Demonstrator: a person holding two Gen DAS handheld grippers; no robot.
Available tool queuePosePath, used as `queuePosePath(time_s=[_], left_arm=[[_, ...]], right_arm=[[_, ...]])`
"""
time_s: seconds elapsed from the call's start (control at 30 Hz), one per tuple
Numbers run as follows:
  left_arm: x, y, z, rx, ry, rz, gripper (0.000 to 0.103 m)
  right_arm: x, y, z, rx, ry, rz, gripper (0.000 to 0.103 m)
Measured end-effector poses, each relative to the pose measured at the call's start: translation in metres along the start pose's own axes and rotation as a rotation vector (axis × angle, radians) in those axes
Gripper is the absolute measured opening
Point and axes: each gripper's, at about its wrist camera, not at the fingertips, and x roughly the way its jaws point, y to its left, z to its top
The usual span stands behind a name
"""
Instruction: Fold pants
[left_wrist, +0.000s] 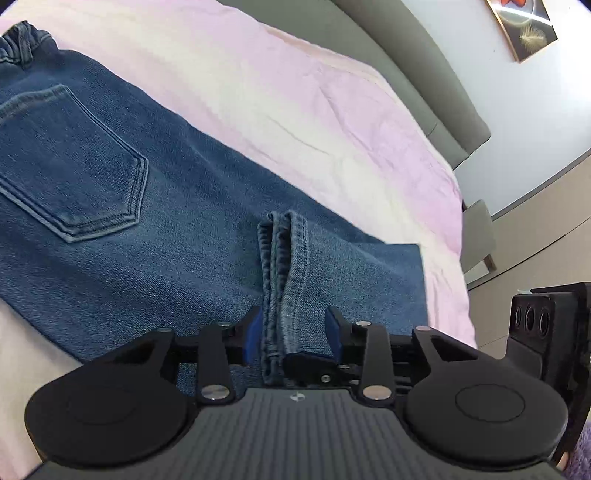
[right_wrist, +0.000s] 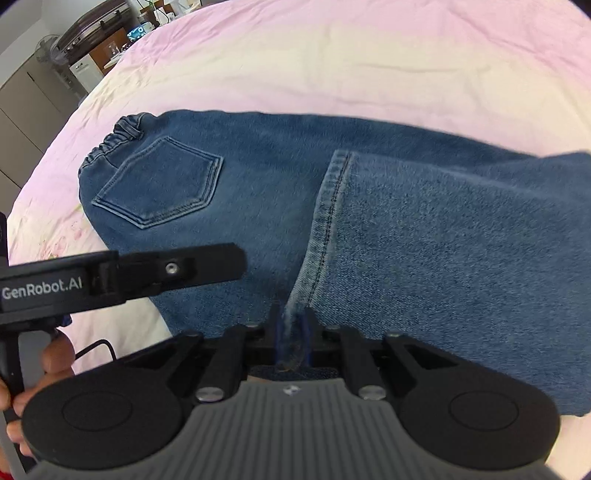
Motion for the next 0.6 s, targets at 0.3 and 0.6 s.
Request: queuePosePath(time_s=[0.3, 0.6], left_arm=[[0.047, -0.016, -0.005, 0.099, 0.079, 0.083, 0.05], [0.068, -0.03, 0.003, 0.122, 0.06, 0.095, 0.061]], right_arm=[[-0.007, -0.005, -0.001, -0.065, -0.02, 0.036, 0.033], [-0.072, -0.08, 0.002, -0.121, -0.124, -0.178, 0.033]])
